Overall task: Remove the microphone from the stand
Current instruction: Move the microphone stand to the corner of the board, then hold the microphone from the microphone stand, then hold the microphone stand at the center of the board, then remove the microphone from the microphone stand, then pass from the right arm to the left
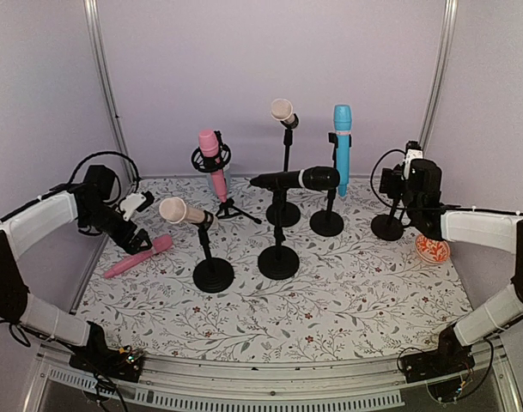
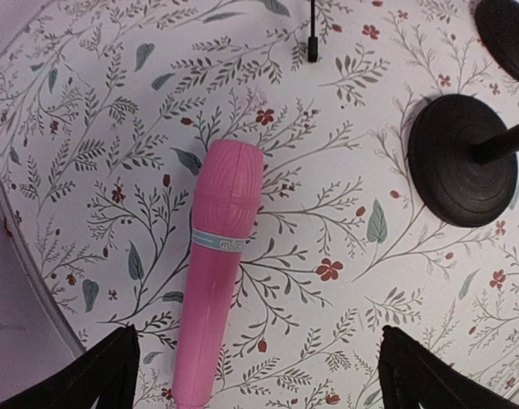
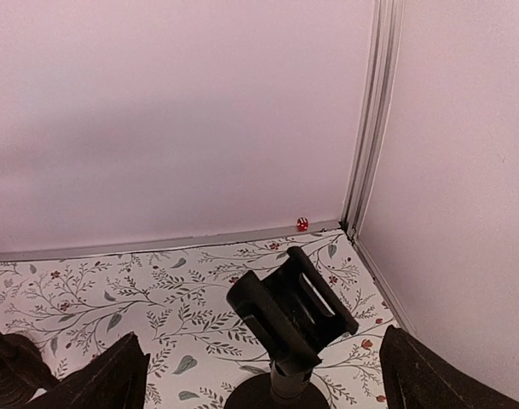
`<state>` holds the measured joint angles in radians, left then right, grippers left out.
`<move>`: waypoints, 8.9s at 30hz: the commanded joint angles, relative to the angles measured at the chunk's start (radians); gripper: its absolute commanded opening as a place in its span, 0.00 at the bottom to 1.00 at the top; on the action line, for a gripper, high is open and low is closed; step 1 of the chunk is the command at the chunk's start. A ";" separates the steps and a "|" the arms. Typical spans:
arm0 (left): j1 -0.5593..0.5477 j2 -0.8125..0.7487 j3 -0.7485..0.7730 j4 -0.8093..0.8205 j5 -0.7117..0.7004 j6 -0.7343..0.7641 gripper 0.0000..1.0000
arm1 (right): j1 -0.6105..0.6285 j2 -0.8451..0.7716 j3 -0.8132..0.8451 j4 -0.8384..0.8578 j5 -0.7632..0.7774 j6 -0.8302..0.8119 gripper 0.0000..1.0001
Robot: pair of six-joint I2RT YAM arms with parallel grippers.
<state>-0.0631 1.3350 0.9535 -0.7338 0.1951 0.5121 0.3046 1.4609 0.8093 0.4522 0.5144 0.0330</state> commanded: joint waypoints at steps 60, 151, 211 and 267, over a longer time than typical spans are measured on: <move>-0.735 0.341 0.776 0.009 0.155 -0.225 0.41 | 0.774 -0.175 -0.090 0.408 0.004 -0.129 0.28; -0.750 0.587 0.749 0.411 -0.031 -0.472 0.00 | 0.984 -0.737 -0.185 0.245 0.259 -0.263 0.00; -0.780 0.079 0.886 -0.346 0.191 0.332 0.67 | 0.984 -0.088 0.320 0.133 -0.289 -0.049 0.00; -0.777 0.001 0.844 -0.280 0.028 0.381 0.18 | 0.992 0.087 0.521 0.144 -0.348 -0.146 0.06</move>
<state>-0.8375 1.3479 1.7851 -1.0290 0.2234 0.9054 1.2827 1.5311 1.2896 0.5629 0.1692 -0.0868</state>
